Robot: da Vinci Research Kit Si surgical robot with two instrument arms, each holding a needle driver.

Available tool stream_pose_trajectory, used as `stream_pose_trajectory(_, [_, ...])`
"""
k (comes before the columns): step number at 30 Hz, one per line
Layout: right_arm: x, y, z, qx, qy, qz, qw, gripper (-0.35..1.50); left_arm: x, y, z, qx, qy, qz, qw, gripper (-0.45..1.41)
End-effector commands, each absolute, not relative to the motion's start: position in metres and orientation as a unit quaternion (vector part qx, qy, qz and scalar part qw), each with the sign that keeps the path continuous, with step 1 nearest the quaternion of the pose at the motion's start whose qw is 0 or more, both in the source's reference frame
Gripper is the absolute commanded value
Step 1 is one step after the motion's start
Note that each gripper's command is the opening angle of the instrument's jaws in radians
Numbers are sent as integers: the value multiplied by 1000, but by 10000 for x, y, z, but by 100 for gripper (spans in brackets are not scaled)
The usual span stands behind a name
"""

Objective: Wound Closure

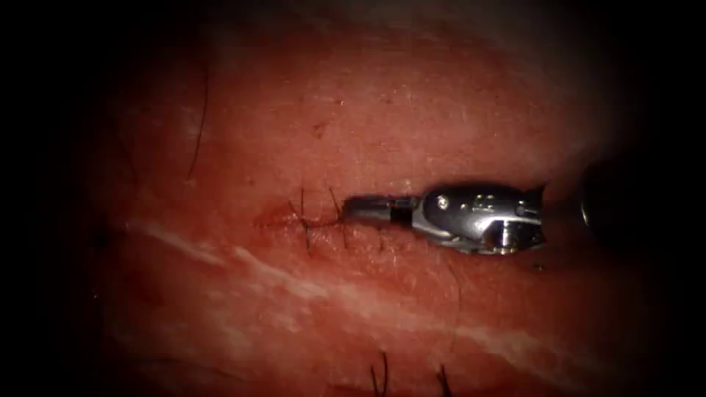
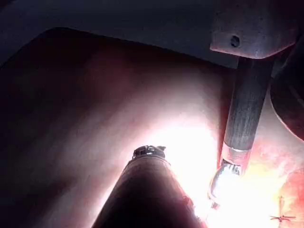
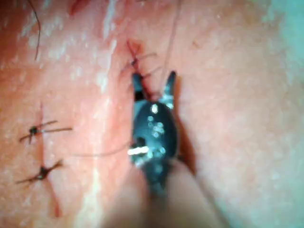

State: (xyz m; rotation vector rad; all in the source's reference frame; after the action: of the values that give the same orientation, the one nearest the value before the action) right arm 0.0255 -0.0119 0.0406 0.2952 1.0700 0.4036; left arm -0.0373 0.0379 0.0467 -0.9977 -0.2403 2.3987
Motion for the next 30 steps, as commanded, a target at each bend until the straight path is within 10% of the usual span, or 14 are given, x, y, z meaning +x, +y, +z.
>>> stream_pose_trajectory(1, [258,-125,407,134,509,191,828,-35,-379,379,473,-369,-89,887,262,-45])
stream_pose_trajectory(6, [243,-119,397,109,532,200,815,-35,-381,375,469,-370,-89,887,261,-45])
stream_pose_trajectory(9, [222,-116,391,70,526,221,819,111,-382,374,466,-373,-91,886,261,-45])
stream_pose_trajectory(11, [205,-114,385,60,523,231,818,141,-385,373,466,-373,-89,887,258,-45])
stream_pose_trajectory(21, [98,-106,344,24,520,261,813,146,-451,332,495,-385,-104,888,229,-45])
stream_pose_trajectory(30, [83,-129,345,9,512,268,816,146,-524,292,568,-385,-134,889,207,-45])
